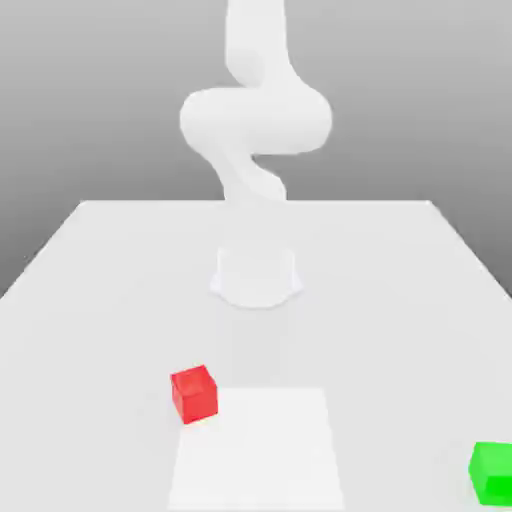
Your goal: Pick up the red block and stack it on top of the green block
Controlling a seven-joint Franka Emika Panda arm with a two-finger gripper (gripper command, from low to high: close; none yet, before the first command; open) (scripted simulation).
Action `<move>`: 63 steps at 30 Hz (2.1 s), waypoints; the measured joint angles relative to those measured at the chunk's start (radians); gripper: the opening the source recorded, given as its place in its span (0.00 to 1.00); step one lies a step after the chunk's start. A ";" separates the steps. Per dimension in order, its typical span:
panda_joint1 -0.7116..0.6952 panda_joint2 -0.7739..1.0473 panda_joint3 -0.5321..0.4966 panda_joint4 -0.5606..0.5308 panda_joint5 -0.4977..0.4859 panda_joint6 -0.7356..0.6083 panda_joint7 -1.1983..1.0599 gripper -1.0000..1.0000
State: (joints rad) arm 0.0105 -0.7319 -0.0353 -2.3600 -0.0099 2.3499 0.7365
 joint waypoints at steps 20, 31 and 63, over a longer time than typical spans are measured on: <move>0.033 0.751 -0.245 -0.501 0.031 0.538 -0.667 0.50; -0.106 0.942 -0.062 -0.477 0.211 0.693 -0.802 0.00; 0.431 1.142 0.147 0.123 -0.082 0.293 -0.009 1.00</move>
State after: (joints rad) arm 0.4419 0.4100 0.1121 -2.2374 -0.0915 2.6430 0.7274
